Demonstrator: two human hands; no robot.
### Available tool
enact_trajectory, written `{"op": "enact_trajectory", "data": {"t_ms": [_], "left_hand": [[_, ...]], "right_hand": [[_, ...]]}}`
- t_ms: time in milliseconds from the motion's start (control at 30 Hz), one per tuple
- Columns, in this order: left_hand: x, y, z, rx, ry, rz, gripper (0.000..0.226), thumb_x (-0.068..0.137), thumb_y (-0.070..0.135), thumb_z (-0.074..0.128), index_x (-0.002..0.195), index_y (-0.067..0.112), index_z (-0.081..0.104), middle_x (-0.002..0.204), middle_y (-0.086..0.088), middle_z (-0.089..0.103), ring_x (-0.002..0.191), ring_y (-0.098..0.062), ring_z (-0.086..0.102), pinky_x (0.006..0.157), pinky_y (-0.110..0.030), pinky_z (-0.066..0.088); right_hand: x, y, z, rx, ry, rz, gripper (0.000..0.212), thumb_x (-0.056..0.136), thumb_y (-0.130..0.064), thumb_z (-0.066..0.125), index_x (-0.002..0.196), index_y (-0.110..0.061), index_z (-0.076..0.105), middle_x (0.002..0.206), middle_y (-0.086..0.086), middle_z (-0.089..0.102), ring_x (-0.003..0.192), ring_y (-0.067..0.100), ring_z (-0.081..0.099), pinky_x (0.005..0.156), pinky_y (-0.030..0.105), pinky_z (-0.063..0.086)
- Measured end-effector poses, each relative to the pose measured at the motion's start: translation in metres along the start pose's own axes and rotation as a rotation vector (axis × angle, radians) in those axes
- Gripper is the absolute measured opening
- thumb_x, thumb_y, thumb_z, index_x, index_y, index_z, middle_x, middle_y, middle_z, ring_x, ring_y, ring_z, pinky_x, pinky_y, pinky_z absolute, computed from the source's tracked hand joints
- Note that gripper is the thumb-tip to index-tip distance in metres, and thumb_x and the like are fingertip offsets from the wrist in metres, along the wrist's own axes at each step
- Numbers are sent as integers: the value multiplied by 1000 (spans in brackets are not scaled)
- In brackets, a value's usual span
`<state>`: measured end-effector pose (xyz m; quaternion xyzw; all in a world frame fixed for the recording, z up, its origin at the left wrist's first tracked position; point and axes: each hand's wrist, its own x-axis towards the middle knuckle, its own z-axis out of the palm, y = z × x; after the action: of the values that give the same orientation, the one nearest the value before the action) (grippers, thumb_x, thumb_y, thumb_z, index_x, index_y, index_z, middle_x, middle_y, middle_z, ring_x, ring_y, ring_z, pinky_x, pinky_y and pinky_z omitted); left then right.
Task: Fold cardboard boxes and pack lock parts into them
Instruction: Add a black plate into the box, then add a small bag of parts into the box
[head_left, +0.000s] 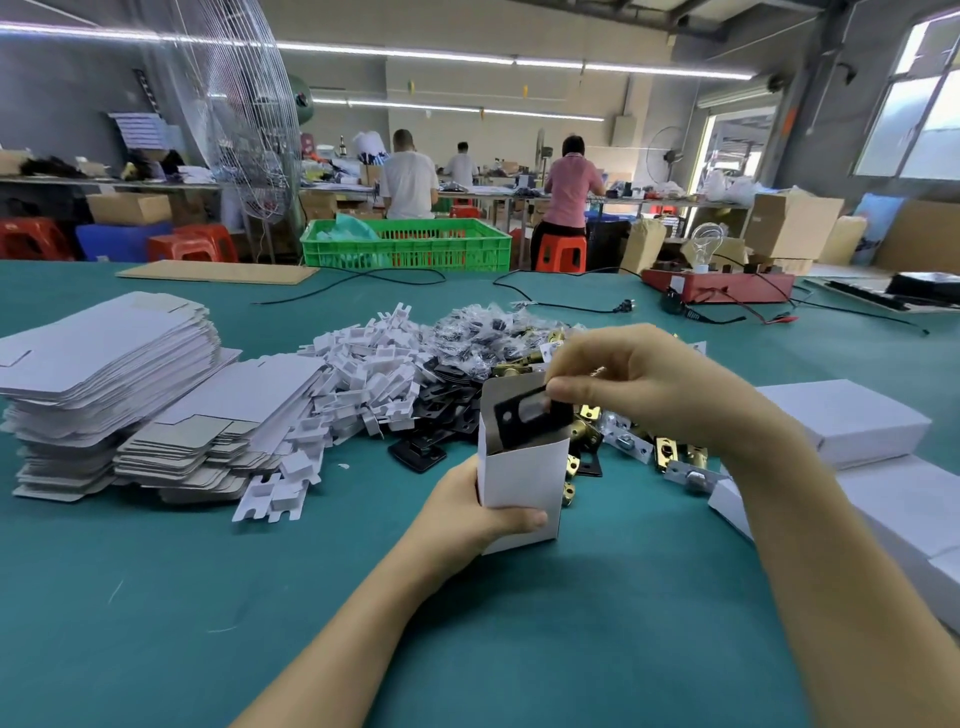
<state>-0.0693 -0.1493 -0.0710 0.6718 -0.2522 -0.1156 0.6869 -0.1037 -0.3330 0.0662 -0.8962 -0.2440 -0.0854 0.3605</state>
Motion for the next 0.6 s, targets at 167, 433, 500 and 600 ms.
{"op": "enact_trajectory", "data": {"t_ms": [167, 433, 500, 600], "left_hand": [[1, 0, 0, 2, -2, 25, 40, 68, 10, 77, 95, 39, 72, 96, 8, 75, 90, -7, 70, 71, -16, 51], [1, -1, 0, -20, -3, 42, 43, 69, 4, 76, 96, 37, 73, 95, 7, 76, 88, -7, 71, 69, -15, 51], [1, -1, 1, -5, 1, 40, 43, 68, 6, 76, 96, 39, 73, 95, 8, 75, 88, -6, 71, 69, -15, 51], [2, -3, 2, 11, 7, 31, 42, 65, 11, 77, 95, 41, 72, 95, 9, 75, 88, -5, 70, 70, -16, 51]], "right_hand": [[6, 12, 8, -14, 108, -3, 6, 86, -23, 69, 81, -25, 71, 79, 3, 58, 68, 12, 51, 62, 19, 42], [6, 17, 11, -189, 88, 57, 3, 82, -24, 73, 85, -24, 75, 79, -2, 54, 70, 5, 50, 64, 13, 42], [5, 16, 8, -260, 63, 76, 5, 83, -27, 72, 86, -25, 75, 83, -1, 52, 71, 3, 48, 64, 10, 39], [5, 13, 5, -430, 8, 77, 9, 87, -30, 68, 86, -24, 74, 84, 0, 51, 73, 3, 45, 60, 12, 31]]}}
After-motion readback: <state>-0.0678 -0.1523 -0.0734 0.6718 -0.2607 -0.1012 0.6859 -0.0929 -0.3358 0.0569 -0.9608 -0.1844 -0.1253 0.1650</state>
